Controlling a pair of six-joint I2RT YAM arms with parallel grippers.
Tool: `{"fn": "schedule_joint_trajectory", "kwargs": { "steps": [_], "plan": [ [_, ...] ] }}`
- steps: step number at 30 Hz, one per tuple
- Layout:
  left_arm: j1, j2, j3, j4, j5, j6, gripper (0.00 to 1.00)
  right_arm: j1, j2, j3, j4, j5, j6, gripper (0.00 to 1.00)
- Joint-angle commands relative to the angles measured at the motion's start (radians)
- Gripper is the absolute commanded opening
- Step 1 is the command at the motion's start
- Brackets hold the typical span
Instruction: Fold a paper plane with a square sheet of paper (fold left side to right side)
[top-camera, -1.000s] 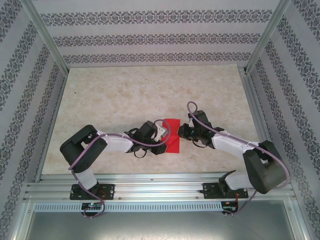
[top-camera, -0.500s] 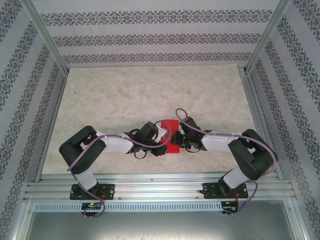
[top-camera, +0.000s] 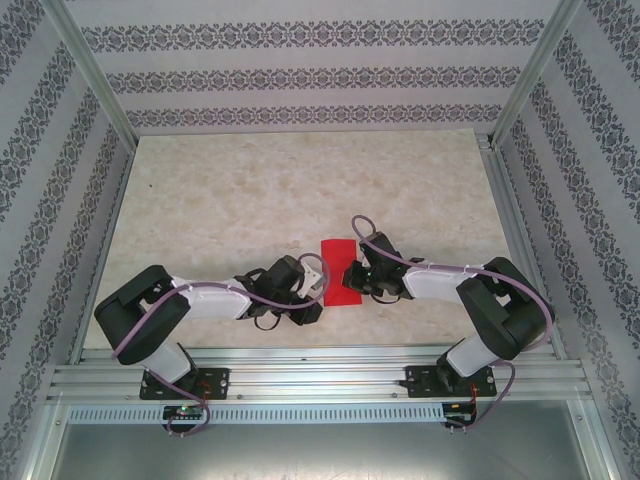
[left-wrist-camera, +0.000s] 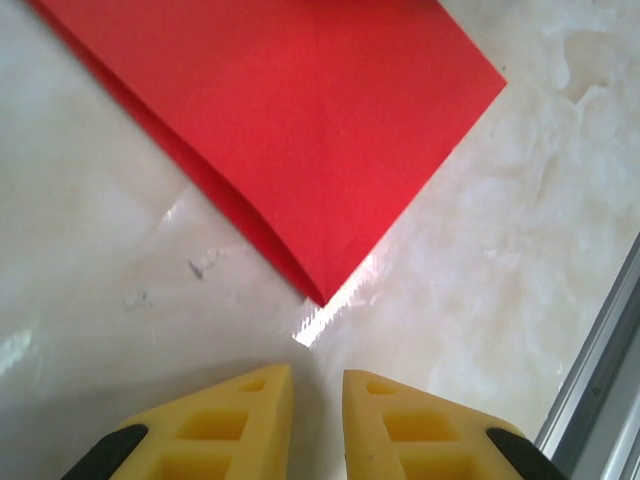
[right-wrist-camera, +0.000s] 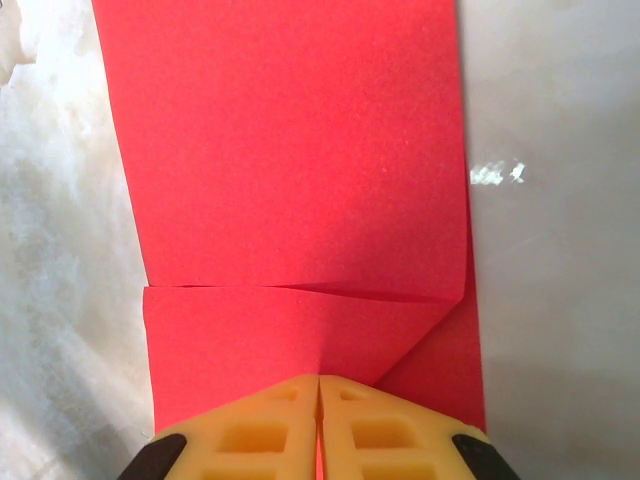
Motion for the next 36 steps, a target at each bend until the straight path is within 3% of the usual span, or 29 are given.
{"fn": "schedule_joint_trajectory", "kwargs": {
  "steps": [1,7,16,23,36],
  "plan": [
    [-0.015,-0.035,-0.028,-0.238,-0.020,-0.023,0.22,-0.008,0.032,0.000,-0.071,0.065,-0.015,0.09],
    [0.032,-0.097,0.115,-0.246,0.019,-0.026,0.22,-0.002,0.031,0.007,-0.067,0.055,-0.014,0.10],
    [0.034,0.096,0.279,-0.162,0.069,-0.024,0.22,0.003,0.022,0.011,-0.071,0.047,-0.016,0.10],
    [0.033,0.193,0.281,-0.138,0.030,-0.030,0.22,0.006,0.019,0.012,-0.069,0.039,-0.016,0.10],
    [-0.009,0.195,0.155,-0.174,-0.055,-0.037,0.21,0.017,-0.085,0.020,-0.042,-0.085,0.021,0.10]
  ]
}}
